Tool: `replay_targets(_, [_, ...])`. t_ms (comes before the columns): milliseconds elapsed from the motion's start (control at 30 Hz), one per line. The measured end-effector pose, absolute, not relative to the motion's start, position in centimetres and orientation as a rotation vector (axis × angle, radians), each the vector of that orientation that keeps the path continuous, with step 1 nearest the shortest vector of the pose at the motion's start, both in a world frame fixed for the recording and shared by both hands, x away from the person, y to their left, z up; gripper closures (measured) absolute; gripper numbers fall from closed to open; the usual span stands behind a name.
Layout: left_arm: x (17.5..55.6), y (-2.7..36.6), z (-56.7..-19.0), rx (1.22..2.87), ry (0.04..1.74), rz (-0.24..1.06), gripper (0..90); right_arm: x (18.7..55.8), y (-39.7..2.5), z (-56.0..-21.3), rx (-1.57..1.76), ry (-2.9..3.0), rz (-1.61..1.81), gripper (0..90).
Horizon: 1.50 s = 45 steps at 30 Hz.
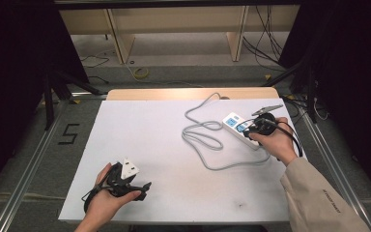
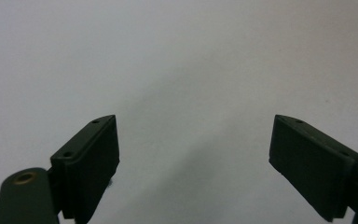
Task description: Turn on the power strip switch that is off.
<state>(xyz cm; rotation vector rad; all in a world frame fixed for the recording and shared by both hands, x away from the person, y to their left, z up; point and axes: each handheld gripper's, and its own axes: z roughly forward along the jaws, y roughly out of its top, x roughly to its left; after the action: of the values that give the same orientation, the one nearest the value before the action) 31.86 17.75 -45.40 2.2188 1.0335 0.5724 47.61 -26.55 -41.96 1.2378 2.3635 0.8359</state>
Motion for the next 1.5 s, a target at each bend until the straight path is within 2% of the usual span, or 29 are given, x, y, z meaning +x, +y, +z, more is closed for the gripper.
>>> replay_targets(1500, [31.8, 17.8, -45.3, 2.229, 1.026, 0.576, 15.6, 42.9, -26.3, -42.4, 1.201, 2.395, 0.873, 57.7])
